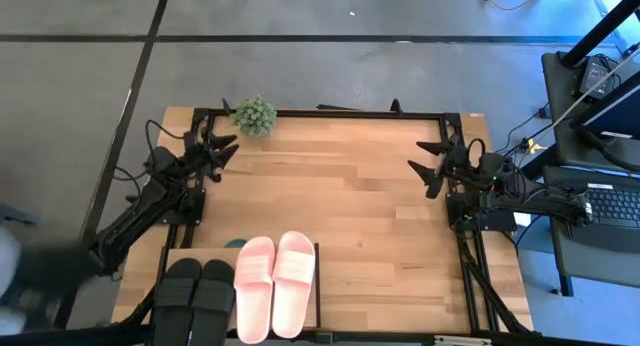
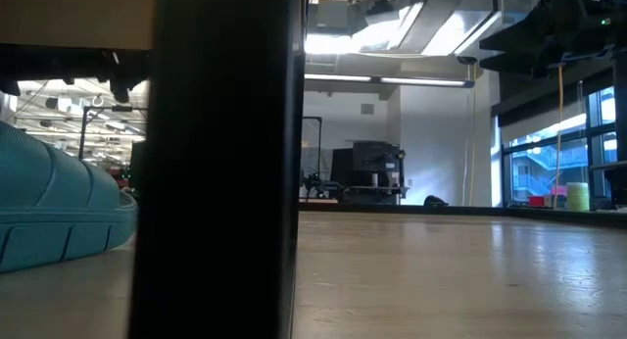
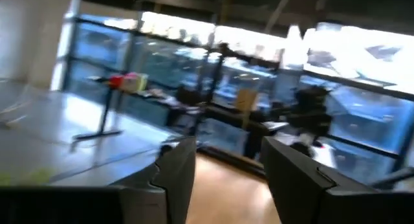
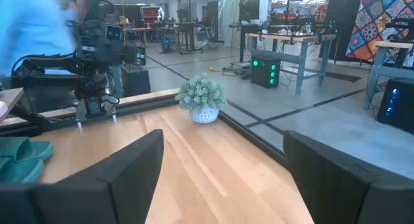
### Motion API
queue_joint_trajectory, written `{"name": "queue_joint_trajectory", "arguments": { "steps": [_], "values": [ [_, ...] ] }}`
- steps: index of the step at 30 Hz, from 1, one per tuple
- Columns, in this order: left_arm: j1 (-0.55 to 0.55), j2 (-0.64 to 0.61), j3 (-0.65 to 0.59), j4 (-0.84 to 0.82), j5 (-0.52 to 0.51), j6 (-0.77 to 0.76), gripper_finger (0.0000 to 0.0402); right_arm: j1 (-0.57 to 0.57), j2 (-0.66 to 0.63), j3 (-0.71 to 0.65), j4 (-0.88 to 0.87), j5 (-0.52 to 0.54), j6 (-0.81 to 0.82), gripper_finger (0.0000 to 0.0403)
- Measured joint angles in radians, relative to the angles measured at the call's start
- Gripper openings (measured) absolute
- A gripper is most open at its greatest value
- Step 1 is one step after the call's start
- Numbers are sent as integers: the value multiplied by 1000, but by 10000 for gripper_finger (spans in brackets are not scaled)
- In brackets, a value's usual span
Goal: Pick and place slides into the shelf
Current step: Return to Home Position
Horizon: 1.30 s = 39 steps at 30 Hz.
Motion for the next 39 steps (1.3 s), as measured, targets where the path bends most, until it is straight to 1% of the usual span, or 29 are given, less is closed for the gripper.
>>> {"name": "queue_joint_trajectory", "arguments": {
  "steps": [5, 7, 8, 12, 14, 18, 22, 25, 27, 31, 34, 35, 39],
  "values": [
    [-17, 0, 0, -161, -189, 81, 168, 0, 0, 0, -29, 0, 5, 317],
    [-26, 1, 0, -236, -214, 105, 168, 0, 0, 0, -42, 0, 18, 317],
    [-33, 4, 0, -238, -221, 106, 168, 0, 0, 0, -43, 1, 23, 317],
    [-58, 3, 0, -238, -232, 103, 168, 0, 0, 0, -43, 5, 11, 317],
    [-67, 3, 0, -238, -232, 103, 168, 0, 0, -2, -41, 25, 4, 317],
    [-83, 3, 0, -238, -231, 103, 168, 0, -5, -75, 54, 77, 2, 317],
    [-84, 3, 0, -238, -231, 103, 168, 0, -11, -180, 208, 82, -27, 317],
    [-84, 3, 0, -238, -231, 103, 168, -1, -26, -224, 266, 82, -39, 317],
    [-84, 3, 0, -238, -231, 103, 168, -1, -44, -230, 263, 86, -66, 317],
    [-84, 3, 0, -238, -230, 103, 168, -2, -94, -230, 256, 159, -115, 317],
    [-84, 3, 0, -238, -230, 103, 168, -2, -155, -230, 232, 197, -142, 317],
    [-84, 3, 0, -238, -230, 103, 168, -2, -177, -230, 224, 198, -153, 317],
    [-84, 3, 1, -238, -228, 103, 168, -2, -174, -229, 184, 194, -155, 317]
  ]
}}
